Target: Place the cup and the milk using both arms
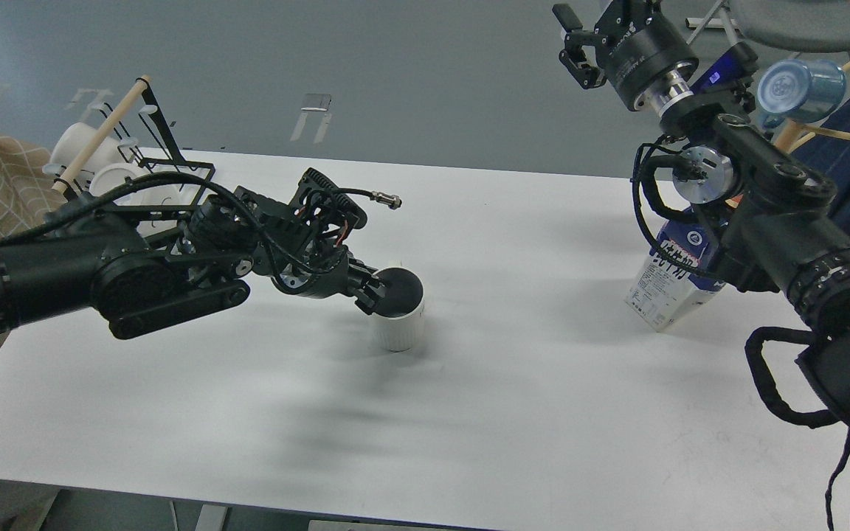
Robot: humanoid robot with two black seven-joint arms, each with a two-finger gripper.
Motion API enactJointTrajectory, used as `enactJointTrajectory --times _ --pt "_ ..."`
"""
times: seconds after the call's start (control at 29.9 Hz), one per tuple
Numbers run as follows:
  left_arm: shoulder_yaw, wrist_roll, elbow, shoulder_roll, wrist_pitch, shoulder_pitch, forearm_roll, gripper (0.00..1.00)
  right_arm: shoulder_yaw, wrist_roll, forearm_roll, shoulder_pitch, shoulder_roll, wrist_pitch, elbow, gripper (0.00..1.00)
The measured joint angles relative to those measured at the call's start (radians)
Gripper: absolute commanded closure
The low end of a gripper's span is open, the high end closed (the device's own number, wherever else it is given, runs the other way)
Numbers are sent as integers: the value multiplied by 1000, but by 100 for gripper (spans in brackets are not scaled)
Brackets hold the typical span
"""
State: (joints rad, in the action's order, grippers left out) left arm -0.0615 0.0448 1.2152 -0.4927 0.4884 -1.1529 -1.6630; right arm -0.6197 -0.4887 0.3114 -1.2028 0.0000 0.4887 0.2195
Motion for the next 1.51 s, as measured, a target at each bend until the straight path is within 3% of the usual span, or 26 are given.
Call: enactJointTrajectory --times 0.33,0.6,0.9,1.17,1.37,1.51 --pt "13 2 30 -40 0 -19 13 3 0 0 0 9 0 0 0 0" --pt "68 5 141 -203 1 -145 175 3 0 0 1 15 0 0 3 0" --pt "393 -3 142 -340 0 -176 463 3 125 0 2 -65 -13 0 47 0" --pt "543 -5 43 -349 0 -130 650 2 314 0 5 -160 -216 0 241 0" --pt "548 -3 -31 -328 0 -43 880 2 440 0 109 -212 -503 0 502 0" --pt "551 3 -37 -321 -1 36 999 2 454 0 298 -208 -717 -7 690 0"
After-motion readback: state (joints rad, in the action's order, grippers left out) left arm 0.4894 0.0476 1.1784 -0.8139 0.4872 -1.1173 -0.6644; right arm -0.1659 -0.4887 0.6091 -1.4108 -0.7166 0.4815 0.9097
